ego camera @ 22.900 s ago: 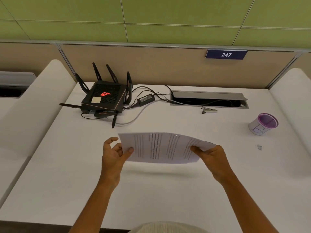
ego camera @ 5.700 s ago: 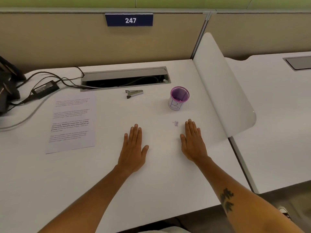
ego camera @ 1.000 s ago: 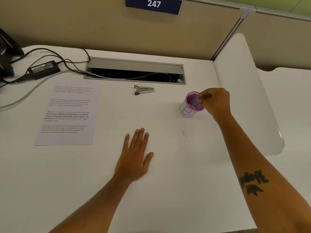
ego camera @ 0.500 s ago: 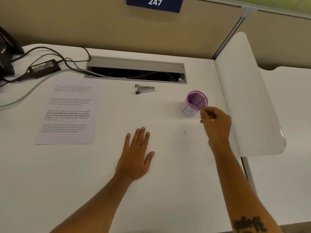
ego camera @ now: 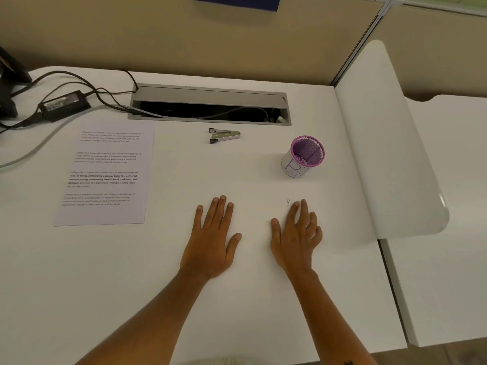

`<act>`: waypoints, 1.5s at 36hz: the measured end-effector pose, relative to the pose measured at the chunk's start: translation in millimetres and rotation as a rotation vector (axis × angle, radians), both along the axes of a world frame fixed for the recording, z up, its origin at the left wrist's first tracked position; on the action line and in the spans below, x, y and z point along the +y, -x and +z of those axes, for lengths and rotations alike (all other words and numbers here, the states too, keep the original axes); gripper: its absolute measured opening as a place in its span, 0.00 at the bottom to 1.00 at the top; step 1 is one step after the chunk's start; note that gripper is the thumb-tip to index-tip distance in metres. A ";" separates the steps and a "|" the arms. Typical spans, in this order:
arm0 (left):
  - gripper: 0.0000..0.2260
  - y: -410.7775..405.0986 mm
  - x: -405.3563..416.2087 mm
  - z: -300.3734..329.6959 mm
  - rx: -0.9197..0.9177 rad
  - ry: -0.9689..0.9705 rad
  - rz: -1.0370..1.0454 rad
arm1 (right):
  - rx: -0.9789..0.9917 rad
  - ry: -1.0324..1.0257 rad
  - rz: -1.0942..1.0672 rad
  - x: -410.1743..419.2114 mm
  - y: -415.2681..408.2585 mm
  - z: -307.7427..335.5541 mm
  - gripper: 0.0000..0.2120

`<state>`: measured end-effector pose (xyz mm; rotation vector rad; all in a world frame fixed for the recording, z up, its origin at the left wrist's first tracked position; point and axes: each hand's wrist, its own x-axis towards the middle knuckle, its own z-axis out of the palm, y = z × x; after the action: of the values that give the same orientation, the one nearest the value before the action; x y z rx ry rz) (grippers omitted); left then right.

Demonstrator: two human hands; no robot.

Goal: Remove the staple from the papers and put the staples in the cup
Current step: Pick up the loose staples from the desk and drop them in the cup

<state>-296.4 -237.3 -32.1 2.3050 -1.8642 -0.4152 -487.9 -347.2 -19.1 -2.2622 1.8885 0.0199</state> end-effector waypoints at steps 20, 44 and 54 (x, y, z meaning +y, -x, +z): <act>0.34 -0.6 0.0 -1.0 0.016 0.022 0.004 | 0.016 -0.008 0.155 -23.5 17.6 6.8 0.31; 0.34 -0.4 0.2 -0.9 0.022 0.016 0.003 | -0.382 0.009 -0.011 -66.5 18.1 9.9 0.24; 0.34 -0.4 -0.4 -1.1 0.032 0.015 0.003 | -0.568 0.024 0.085 -91.0 25.9 2.5 0.12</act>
<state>-295.9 -237.7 -33.2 2.2778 -1.8419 -0.4338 -513.8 -438.3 -16.6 -2.0621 1.4944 -0.5707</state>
